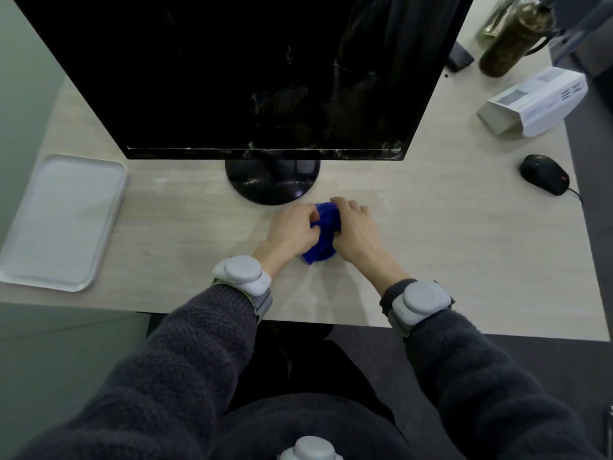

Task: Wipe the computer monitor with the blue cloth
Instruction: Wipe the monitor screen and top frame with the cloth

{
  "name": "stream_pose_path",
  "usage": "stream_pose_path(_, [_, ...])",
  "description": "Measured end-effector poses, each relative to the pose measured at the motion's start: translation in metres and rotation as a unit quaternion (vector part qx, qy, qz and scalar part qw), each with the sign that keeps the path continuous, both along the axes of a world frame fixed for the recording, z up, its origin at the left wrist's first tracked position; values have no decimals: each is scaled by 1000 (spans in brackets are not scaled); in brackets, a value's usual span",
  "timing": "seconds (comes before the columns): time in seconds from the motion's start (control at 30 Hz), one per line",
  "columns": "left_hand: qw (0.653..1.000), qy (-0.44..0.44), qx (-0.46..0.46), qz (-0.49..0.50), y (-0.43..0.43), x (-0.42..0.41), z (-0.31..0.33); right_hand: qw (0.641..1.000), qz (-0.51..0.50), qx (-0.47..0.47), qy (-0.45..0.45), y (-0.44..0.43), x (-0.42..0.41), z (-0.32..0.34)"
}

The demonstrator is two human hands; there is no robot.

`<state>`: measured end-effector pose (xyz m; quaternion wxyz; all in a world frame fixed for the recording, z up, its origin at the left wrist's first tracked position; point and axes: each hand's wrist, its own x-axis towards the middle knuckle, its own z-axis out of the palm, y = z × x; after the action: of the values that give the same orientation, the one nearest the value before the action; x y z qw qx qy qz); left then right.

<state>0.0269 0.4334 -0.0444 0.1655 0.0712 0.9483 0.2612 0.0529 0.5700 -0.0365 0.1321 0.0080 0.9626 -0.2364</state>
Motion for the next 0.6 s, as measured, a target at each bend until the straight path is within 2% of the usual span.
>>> stream_pose_path(0.07, [997, 53, 13, 52, 0, -4, 4, 994, -42, 20, 95, -5, -1, 5])
stream_pose_path(0.1, [997, 56, -6, 55, 0, -7, 6, 993, -48, 51, 95, -9, -2, 6])
stream_pose_path(0.2, [997, 3, -60, 47, -3, -11, 10, 993, -38, 113, -19, -15, -4, 4])
stream_pose_path(0.3, [996, 28, -46, 73, -5, -19, 14, 995, -9, 102, -18, -21, -9, -3])
stream_pose_path(0.4, [994, 31, -21, 100, -7, -24, 24, 989, 21, 118, -85, -26, -9, -10])
stream_pose_path(0.6, [981, 43, 52, 180, -18, -31, 35, 999, -35, -8, 6, -27, -33, 13])
